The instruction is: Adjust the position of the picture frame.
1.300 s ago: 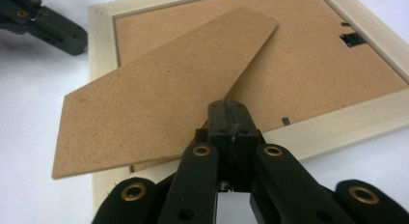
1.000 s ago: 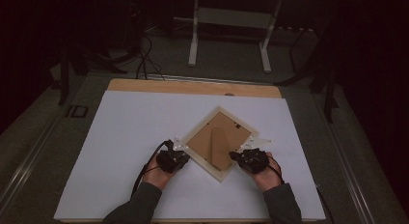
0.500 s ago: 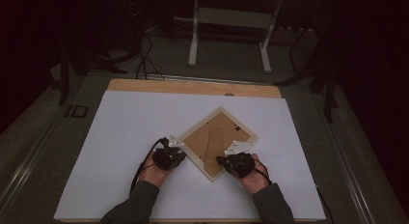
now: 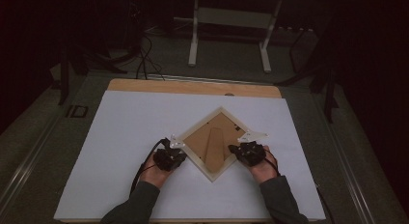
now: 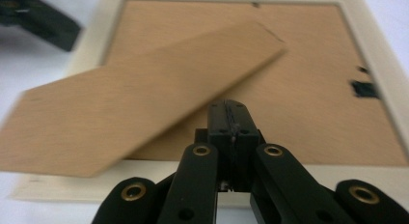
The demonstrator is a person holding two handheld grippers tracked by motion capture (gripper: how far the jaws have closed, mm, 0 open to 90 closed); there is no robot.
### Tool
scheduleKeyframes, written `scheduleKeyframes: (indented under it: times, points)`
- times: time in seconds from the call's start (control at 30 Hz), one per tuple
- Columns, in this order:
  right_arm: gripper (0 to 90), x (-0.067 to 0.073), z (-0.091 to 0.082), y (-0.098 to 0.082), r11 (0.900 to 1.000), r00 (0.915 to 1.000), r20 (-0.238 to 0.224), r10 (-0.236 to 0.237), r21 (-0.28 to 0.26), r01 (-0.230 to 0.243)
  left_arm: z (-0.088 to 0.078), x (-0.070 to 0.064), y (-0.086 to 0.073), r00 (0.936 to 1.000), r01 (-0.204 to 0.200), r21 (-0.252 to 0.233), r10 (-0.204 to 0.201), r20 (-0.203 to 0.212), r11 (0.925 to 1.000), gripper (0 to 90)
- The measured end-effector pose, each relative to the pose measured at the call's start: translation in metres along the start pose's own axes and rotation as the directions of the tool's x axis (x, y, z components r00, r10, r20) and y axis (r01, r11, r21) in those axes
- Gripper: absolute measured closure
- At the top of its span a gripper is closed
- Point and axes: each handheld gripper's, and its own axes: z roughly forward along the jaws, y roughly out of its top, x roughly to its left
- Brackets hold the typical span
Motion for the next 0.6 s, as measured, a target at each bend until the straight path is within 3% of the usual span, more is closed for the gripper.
scheduleKeyframes:
  times: [0.1,0.2,0.23,0.3,0.43,0.47,0.6]
  points:
    - [90.0,-0.022,0.002,-0.006,0.999,0.9975,0.056,0.044,0.003,-0.044,-0.001,-0.002,0.0,1.0,-0.007,0.003,0.007,0.004,1.0,88.8]
    - [90.0,-0.026,0.002,-0.007,0.998,0.9961,0.068,0.055,0.001,-0.056,-0.001,-0.004,0.001,0.9999,-0.009,-0.001,0.009,0.006,1.0,88.6]
    - [90.0,-0.038,0.002,-0.008,0.996,0.991,0.102,0.086,-0.009,-0.086,-0.001,-0.005,0.001,0.9999,-0.016,0.007,0.016,0.006,0.9999,88.5]
    - [90.0,-0.047,0.002,-0.008,0.995,0.9875,0.121,0.102,-0.007,-0.102,0.0,-0.007,0.0,0.9998,-0.017,0.007,0.017,0.009,0.9998,88.5]
    - [89.6,-0.054,0.001,-0.008,0.993,0.9837,0.138,0.115,-0.011,-0.115,0.0,-0.009,0.0,0.9997,-0.023,0.009,0.023,0.01,0.9997,88.5]
    - [89.6,-0.063,-0.001,-0.008,0.991,0.9779,0.159,0.136,-0.019,-0.135,0.001,-0.01,0.0,0.9997,-0.023,0.008,0.023,0.009,0.9997,88.5]
    - [89.6,-0.075,0.0,-0.01,0.987,0.9687,0.192,0.157,-0.013,-0.158,0.001,-0.011,0.0,0.9997,-0.021,0.007,0.021,0.013,0.9997,88.5]
